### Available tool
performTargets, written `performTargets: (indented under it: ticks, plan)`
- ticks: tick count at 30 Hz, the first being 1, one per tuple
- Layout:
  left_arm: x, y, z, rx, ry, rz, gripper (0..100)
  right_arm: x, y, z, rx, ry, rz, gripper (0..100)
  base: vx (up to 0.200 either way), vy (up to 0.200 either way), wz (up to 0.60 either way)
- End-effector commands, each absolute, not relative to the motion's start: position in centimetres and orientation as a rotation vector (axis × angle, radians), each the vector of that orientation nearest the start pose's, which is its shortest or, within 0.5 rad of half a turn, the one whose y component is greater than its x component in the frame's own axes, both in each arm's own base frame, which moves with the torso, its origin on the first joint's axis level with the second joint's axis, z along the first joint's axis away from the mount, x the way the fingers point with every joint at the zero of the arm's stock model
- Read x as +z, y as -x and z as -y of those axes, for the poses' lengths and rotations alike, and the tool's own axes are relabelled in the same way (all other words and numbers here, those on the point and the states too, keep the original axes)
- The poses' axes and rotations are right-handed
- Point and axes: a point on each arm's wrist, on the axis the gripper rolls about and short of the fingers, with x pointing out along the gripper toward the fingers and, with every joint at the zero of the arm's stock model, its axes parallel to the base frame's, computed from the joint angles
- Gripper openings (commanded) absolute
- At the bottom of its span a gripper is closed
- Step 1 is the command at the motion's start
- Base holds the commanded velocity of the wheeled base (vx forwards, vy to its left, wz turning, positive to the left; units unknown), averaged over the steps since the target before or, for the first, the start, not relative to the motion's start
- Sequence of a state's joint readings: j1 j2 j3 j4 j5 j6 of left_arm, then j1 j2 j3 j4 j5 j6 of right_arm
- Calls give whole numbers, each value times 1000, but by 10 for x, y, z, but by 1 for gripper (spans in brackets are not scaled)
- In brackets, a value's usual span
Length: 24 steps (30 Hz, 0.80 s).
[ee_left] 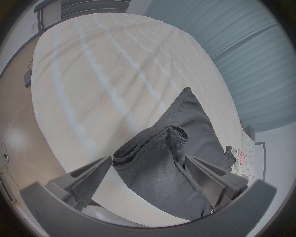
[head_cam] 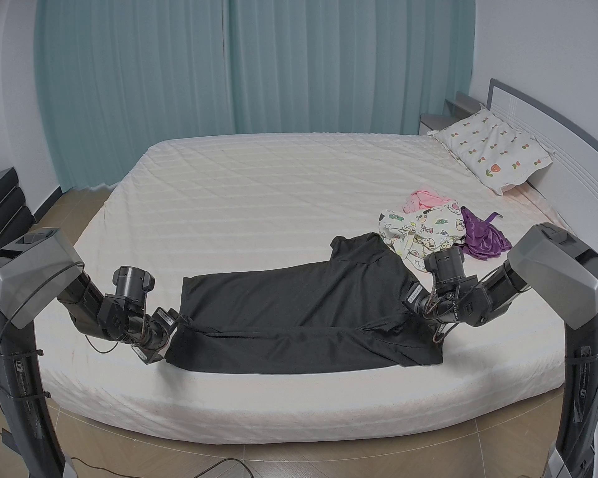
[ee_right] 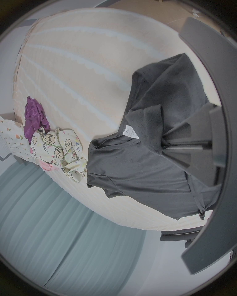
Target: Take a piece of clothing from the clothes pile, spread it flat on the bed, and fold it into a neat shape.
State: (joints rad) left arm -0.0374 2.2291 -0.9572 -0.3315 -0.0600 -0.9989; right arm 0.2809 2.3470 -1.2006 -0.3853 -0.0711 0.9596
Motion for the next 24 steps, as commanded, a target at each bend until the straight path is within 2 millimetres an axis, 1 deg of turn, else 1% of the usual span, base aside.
performTargets:
  ticks: [1,3,4,7,8,11,15,16,20,21,22,24]
  plan:
    - [9,-366,15,385,931,-903,100,46,-400,-115,-155,-783,-767,0,0,0,0]
    - [9,-366,15,385,931,-903,100,48,-400,-115,-155,-783,-767,0,0,0,0]
    - [9,-366,15,386,931,-905,100,52,-394,-115,-168,-771,-799,0,0,0,0]
    - [9,-366,15,386,931,-905,100,58,-387,-114,-175,-761,-841,0,0,0,0]
    - [9,-366,15,386,931,-905,100,58,-387,-114,-175,-761,-841,0,0,0,0]
    - [9,-366,15,386,931,-905,100,57,-373,-117,-193,-730,-918,0,0,0,0]
    - [9,-366,15,386,931,-905,100,50,-361,-118,-199,-699,-961,0,0,0,0]
    - [9,-366,15,386,931,-905,100,50,-360,-119,-197,-698,-961,100,0,0,0]
    - [9,-366,15,386,931,-905,100,39,-328,-123,-173,-565,-1067,100,0,0,0]
    - [9,-366,15,386,931,-905,100,39,-326,-123,-170,-555,-1073,100,0,0,0]
    - [9,-366,15,387,931,-906,100,33,-321,-121,-163,-514,-1097,100,0,0,0]
    - [9,-366,15,387,931,-906,100,30,-320,-120,-167,-503,-1101,100,0,0,0]
